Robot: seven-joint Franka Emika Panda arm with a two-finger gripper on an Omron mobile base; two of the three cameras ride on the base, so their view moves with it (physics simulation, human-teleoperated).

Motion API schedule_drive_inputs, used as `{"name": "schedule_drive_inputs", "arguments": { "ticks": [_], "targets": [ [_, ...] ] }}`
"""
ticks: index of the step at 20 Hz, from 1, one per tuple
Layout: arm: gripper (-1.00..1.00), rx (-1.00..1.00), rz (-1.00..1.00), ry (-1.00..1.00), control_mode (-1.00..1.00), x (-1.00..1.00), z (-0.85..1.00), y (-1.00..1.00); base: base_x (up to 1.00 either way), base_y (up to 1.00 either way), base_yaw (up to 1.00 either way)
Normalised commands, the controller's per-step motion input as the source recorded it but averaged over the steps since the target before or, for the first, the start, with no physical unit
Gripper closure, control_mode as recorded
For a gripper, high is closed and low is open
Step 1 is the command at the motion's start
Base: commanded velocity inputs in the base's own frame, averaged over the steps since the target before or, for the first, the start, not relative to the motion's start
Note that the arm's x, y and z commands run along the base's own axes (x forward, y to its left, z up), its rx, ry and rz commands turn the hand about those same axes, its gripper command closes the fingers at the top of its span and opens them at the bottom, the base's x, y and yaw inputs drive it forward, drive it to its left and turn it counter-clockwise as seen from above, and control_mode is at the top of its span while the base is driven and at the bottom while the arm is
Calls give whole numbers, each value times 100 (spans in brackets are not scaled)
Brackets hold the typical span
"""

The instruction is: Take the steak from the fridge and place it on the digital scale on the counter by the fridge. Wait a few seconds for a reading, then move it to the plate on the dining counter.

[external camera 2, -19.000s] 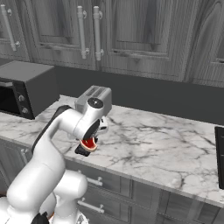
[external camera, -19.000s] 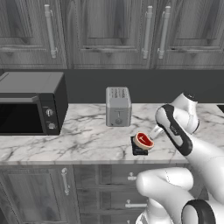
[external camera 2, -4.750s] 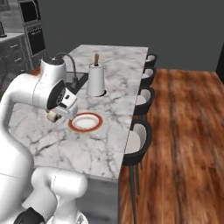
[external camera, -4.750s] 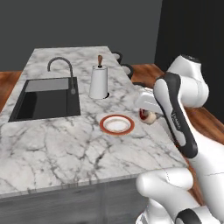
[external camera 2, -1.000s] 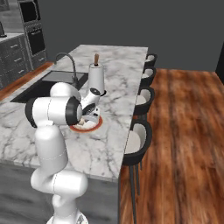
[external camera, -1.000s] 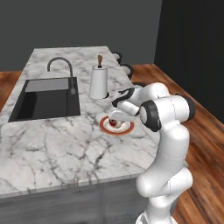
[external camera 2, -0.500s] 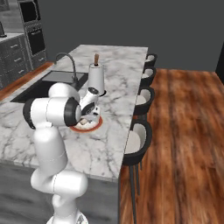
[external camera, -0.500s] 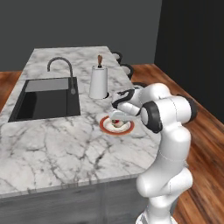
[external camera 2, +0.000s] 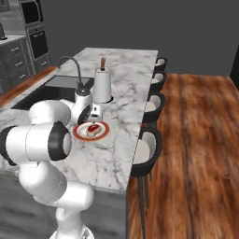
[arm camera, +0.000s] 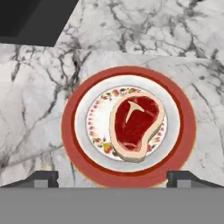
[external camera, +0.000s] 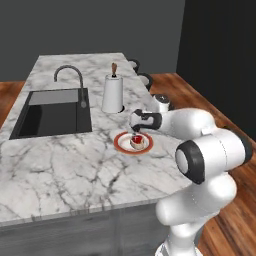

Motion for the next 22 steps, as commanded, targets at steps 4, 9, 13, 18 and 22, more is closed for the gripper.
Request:
{"name": "schedule_drive_inputs", "arguments": {
  "ticks": [4,9,13,18,22],
  "targets": [
    [-100,-15,-11,-23,-100,-100,89,0,0,0,0],
    [-100,-9,-11,-15,-100,-100,91,0,0,0,0],
    [-100,-1,-10,-2,-100,-100,89,0,0,0,0],
    [-100,3,-6,0,-100,-100,83,0,0,0,0],
    [-100,6,-3,0,-100,-100,72,0,0,0,0]
  ]
}}
